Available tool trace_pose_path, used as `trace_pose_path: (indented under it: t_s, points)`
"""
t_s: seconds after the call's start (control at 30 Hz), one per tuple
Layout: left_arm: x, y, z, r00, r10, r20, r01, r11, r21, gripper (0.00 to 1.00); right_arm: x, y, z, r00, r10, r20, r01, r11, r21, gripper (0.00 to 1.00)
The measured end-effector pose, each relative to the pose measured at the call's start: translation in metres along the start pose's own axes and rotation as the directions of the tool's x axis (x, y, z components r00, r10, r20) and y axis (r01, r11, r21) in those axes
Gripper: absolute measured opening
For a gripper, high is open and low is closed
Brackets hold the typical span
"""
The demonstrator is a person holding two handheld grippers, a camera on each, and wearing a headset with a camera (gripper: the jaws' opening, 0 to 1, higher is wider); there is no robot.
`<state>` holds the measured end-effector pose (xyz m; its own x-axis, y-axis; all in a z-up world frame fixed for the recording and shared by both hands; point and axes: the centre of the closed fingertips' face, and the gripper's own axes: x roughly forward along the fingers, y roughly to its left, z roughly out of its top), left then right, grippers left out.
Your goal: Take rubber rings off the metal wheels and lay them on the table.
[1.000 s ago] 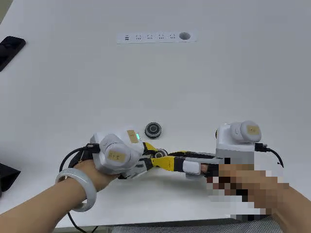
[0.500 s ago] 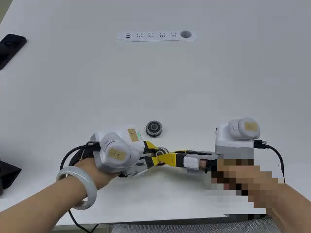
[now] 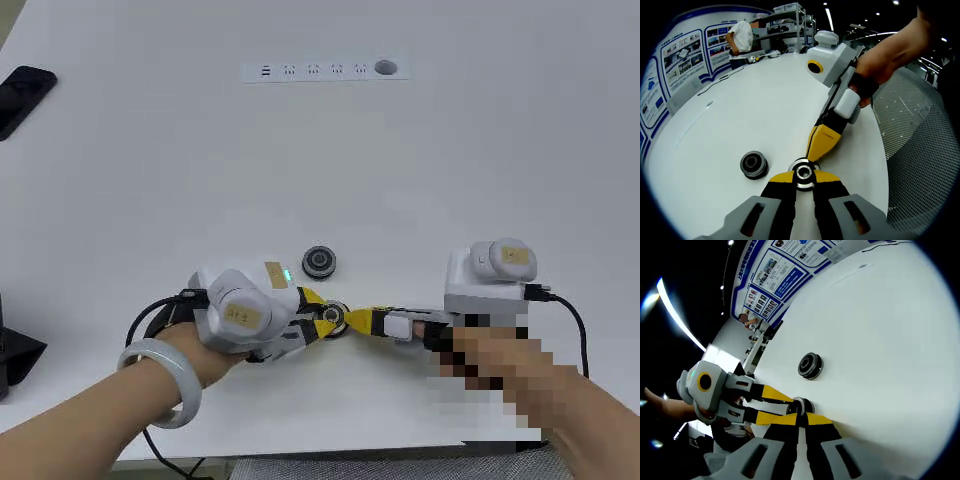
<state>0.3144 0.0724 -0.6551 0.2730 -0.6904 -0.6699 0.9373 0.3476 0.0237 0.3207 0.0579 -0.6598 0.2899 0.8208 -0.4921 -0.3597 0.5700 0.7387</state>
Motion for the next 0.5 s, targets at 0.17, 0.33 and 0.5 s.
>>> trace_pose_path:
  t_s: [0.17,0.33,0.5]
  points:
    - [0.0001,0.0003,-0.0007,1.0000,0.000,0.000,0.000,1.000,0.001,0.12,-0.0002,-0.0020,0.0005,1.0000,-0.006,-0.004,0.006,1.000,-0.001,0.04]
    - [0.0002,0.0003,-0.0009,1.0000,0.000,-0.001,0.000,1.000,0.003,0.12,-0.0008,-0.0018,0.0017,1.0000,-0.009,0.005,0.009,1.000,-0.003,0.02]
    - [0.0002,0.0002,-0.0006,1.0000,0.000,-0.002,0.000,1.000,0.003,0.12,-0.0011,-0.0007,0.0019,0.9999,-0.013,0.010,0.013,1.000,-0.014,0.02]
